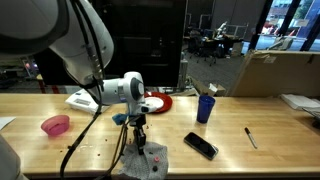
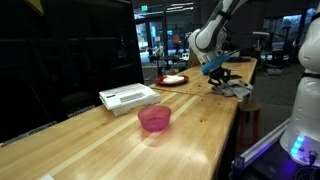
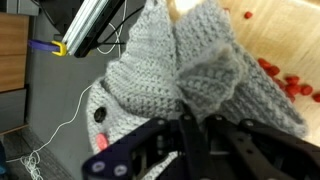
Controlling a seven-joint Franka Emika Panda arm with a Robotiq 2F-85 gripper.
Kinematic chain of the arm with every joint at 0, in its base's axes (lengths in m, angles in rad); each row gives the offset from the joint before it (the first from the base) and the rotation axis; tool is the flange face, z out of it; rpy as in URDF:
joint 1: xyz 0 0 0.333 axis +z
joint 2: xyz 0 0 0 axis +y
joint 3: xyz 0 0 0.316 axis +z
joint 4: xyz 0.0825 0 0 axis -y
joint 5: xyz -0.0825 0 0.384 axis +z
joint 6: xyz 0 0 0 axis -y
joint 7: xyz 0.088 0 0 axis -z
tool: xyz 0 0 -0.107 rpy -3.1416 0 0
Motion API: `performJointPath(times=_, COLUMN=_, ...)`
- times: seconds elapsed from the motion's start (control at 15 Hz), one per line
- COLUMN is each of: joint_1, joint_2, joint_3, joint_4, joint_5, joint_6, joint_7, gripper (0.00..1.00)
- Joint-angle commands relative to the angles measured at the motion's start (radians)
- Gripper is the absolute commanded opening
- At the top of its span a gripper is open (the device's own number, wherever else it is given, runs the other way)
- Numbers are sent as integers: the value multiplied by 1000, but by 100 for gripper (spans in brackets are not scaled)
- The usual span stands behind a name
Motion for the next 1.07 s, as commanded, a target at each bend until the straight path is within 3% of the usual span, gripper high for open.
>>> performJointPath(times=0.0, joint_1=8, joint_2=-9, joint_3=4, joint_4=6, joint_5=102, joint_6=40, joint_7=-18, gripper=2)
performJointPath(times=0.53, joint_1=17, joint_2=4, joint_3=18, joint_4=41, joint_5=207, joint_6=121, joint_7=-40, gripper=2)
performJointPath(times=1.0, joint_1=32, joint_2=26, joint_3=30, joint_4=87, joint_5=212, joint_6=178, joint_7=-64, gripper=2)
